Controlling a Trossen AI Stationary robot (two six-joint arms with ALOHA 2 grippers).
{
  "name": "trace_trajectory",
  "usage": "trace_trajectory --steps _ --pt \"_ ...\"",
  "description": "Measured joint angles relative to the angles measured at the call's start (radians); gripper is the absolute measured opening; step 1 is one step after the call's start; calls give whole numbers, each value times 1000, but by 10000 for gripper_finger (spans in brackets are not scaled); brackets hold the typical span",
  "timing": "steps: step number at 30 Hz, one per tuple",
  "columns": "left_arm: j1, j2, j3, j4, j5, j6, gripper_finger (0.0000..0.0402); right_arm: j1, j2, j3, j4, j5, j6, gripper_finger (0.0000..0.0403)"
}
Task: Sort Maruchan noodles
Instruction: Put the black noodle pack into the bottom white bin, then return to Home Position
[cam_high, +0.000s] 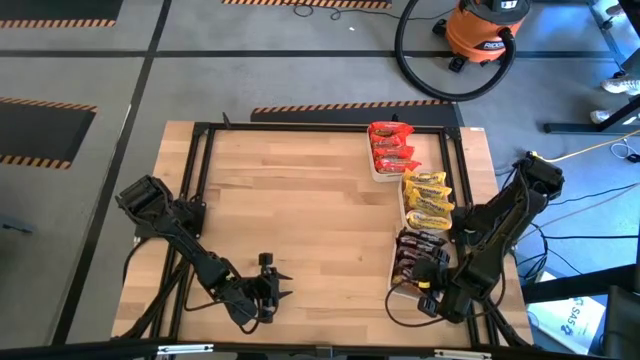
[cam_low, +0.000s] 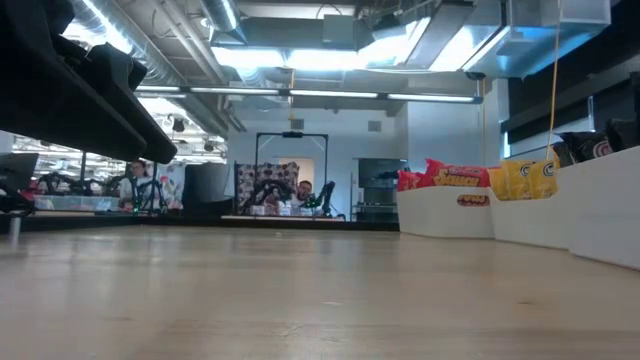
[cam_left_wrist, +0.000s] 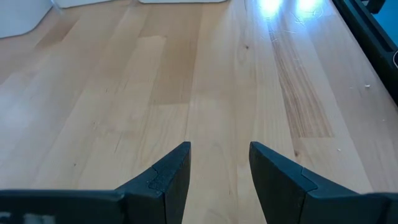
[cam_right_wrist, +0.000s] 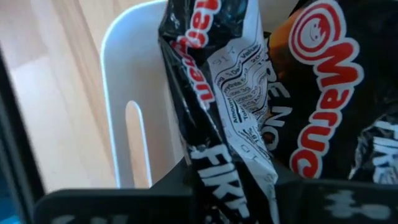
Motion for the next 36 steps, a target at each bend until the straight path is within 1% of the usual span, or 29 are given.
trace_trajectory --steps 2,4,6,9,11,14,16,21,22,24,26,28,30,32,34,36 --pt "0 0 0 0 0 0 158 0 0 -2 -5 -2 -5 42" --pt "0 0 0 0 0 -1 158 0 1 -2 -10 -4 -5 56" --pt "0 0 0 0 0 0 158 0 2 -4 -14 -11 -5 81" --pt "0 0 0 0 0 1 158 0 2 -4 -16 -29 -4 131" --pt "0 0 0 0 0 0 158 -5 1 -3 -17 -69 -6 163" --pt "4 0 0 0 0 1 158 -29 -16 18 -33 -174 -1 200" --pt "9 0 0 11 0 1 158 -34 -43 50 -51 -195 0 215" --pt "18 0 1 33 -5 2 158 -72 -100 158 -162 -173 -2 229" --pt "22 0 1 34 -5 3 158 -78 -111 177 -178 -143 -5 229" --pt "37 -6 1 32 -4 35 158 -98 -124 207 -196 -38 -41 227" --pt "59 -41 0 20 -1 83 157 -130 -130 222 -200 101 -136 225" --pt "91 -93 1 1 23 142 150 -181 -136 224 -198 218 -259 225" --pt "128 -155 1 -30 65 207 139 -255 -139 210 -148 271 -460 225" --pt "174 -220 1 -56 115 268 124 -351 -143 169 -41 261 -698 225" --pt "222 -281 0 -94 162 314 108 -470 -156 125 73 178 -917 224" --pt "283 -340 -13 -121 211 348 90 -596 -162 88 202 102 -1059 224"
